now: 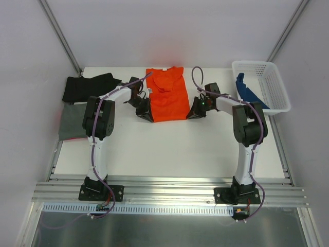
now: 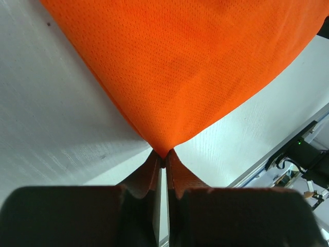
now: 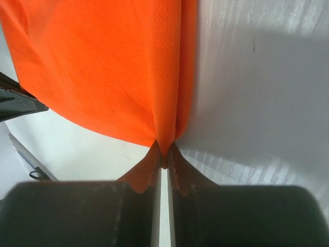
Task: Fold and stack the t-shirts
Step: Grab one side of the 2/3 rectangular tshirt with both arms, then fold the long partially folded tshirt into a neat square
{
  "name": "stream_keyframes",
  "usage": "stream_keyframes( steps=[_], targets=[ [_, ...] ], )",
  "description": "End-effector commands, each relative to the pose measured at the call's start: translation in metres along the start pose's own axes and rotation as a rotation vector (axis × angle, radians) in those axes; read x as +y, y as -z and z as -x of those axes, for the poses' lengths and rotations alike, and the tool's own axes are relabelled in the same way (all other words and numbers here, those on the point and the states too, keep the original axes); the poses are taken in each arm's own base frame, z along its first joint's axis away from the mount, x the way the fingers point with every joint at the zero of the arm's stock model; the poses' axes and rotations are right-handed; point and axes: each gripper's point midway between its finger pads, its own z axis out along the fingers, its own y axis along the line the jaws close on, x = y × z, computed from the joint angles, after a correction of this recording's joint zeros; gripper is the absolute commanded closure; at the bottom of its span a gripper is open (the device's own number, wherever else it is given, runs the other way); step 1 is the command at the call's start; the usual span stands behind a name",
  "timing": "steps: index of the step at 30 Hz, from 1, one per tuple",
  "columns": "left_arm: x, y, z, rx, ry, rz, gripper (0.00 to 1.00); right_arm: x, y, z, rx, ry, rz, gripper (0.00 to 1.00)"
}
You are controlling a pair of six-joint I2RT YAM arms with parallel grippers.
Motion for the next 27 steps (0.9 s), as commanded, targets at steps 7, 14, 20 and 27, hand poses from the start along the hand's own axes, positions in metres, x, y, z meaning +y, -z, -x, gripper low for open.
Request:
stream_keyframes(
  steps=[7,14,20,27],
  targets=[
    [-0.011,0.023,-0.005,-0.024,-0.015,-0.029,1.00,0.012,0.041,-0.024,0.042,0.015,0.043,0.99],
    [-0.029,0.058,-0.027,-0.017,-0.060,-0.085,1.00,0.040,0.086,-0.038,0.042,0.013,0.104,0.99],
    [-0.055,0.094,-0.029,-0.093,-0.142,-0.104,1.00,0.064,0.115,-0.043,0.020,0.028,0.145,0.99],
    [-0.084,0.120,-0.004,-0.181,-0.224,-0.137,1.00,0.087,0.139,-0.029,-0.077,0.071,0.172,0.99]
  ],
)
